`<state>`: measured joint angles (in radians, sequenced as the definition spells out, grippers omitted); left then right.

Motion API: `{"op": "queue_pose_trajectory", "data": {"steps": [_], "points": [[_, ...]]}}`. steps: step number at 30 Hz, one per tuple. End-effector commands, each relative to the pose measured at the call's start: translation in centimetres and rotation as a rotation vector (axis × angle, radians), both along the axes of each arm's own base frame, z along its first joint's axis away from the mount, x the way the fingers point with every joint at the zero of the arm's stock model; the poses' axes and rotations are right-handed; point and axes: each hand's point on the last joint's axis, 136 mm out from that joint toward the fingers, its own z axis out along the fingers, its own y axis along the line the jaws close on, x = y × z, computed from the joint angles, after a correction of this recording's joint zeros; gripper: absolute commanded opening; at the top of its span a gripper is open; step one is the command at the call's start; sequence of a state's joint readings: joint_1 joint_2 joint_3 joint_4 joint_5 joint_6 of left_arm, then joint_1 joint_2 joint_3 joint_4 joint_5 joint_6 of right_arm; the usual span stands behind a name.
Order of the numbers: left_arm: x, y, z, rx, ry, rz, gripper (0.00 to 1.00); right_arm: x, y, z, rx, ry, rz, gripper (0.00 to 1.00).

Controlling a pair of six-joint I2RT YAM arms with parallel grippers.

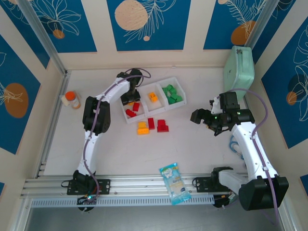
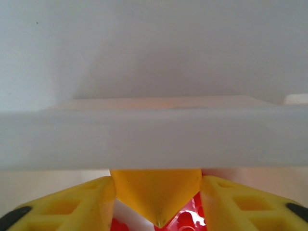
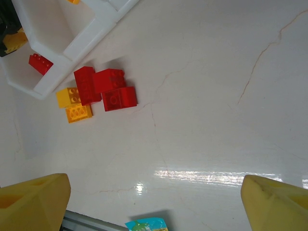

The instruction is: Sort the legos into containers by color

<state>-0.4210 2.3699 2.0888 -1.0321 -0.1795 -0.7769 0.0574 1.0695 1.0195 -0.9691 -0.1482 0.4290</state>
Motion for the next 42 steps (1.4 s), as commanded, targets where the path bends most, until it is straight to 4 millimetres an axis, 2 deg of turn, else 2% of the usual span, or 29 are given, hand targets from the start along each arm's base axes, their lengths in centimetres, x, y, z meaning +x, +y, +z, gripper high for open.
{"op": "queue_pose_trajectory", "data": {"steps": [1,4,12,17,19,22,27,33,37,40,42], "points": [[-0.9,-0.3,-2.8,-0.009,0.079,-0.009,0.57,-0.6,0.4,0.1,0.024,0.002,0.023,0.92],[-0.8,-0.4,-3.0,-0.022,0.089,-0.013,0.57,-0.6,0.4,0.3,0.024,-0.002,0.024,0.92],[-0.6,-0.9,-2.9,-0.041,0.087,-0.033,0.43,-0.7,0.4,0.4,0.025,-0.002,0.019,0.92],[-0.4,-1.7,-2.4,-0.077,0.074,-0.054,0.25,-0.7,0.3,0.5,0.024,-0.006,0.018,0.92],[-0.3,-2.1,-1.5,-0.087,0.053,-0.067,0.21,-0.8,0.3,0.5,0.024,-0.006,0.018,0.92],[-0.1,-2.4,1.2,-0.094,0.006,-0.085,0.18,-0.7,0.3,0.6,0.026,-0.009,0.017,0.92],[-0.6,-2.1,7.3,-0.07,-0.092,-0.114,0.18,-0.7,0.3,0.9,0.024,-0.015,0.015,0.92],[-2.0,-2.0,12.6,-0.052,-0.174,-0.148,0.17,-0.7,0.4,0.9,0.031,-0.014,0.013,0.92],[-2.6,-5.0,14.2,-0.138,-0.21,-0.227,0.18,-0.6,0.3,1.0,0.027,-0.019,0.011,0.92],[-2.6,-8.1,14.1,-0.202,-0.212,-0.289,0.19,-0.6,0.4,1.1,0.03,-0.021,0.009,0.92],[-2.5,-9.5,13.3,-0.212,-0.189,-0.317,0.19,-0.7,0.3,1.4,0.03,-0.026,0.006,0.92]]}}
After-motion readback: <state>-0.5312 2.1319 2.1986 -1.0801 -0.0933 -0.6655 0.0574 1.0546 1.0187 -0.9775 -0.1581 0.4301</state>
